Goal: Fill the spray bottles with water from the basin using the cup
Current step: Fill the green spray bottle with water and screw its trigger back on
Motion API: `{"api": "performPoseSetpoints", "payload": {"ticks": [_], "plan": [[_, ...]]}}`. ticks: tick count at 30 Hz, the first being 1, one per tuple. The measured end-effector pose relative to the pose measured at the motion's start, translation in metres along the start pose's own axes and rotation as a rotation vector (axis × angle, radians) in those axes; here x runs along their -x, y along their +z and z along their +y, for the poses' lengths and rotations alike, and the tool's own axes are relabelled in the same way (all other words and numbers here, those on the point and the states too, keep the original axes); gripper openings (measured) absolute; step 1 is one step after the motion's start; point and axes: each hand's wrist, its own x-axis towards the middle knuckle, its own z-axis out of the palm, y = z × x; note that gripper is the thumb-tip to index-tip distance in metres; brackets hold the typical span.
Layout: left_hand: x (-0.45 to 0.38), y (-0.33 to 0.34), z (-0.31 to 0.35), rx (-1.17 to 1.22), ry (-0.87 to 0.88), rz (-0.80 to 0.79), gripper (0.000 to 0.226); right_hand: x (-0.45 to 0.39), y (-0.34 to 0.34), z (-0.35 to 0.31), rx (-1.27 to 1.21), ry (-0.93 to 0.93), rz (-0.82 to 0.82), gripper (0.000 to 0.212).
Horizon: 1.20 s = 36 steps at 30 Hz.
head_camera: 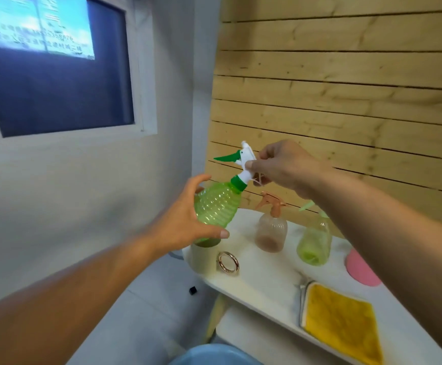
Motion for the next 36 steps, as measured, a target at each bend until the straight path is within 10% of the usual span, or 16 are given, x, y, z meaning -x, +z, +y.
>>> {"api": "performPoseSetpoints", "payload": {"ticks": [15, 26, 33, 36], "plan": [[0.125, 0.035, -0.050, 0.102, -0.088, -0.018, 0.082, 0.099, 0.064, 0.093, -0.344, 0.240, -0.263, 0.020], [0.164, 0.039, -0.044, 0.617, -0.500, 0.010, 0.054, 0.147, 0.089, 0.128, -0.605, 0.217, -0.296, 0.017], [0.163, 0.048, -0.049, 0.865, -0.476, -0.102, 0.102, 0.145, 0.097, 0.154, -0.712, 0.381, -0.222, 0.025], [0.160, 0.053, -0.045, 0.789, -0.472, -0.073, 0.091, 0.143, 0.094, 0.161, -0.713, 0.408, -0.235, 0.024]]}}
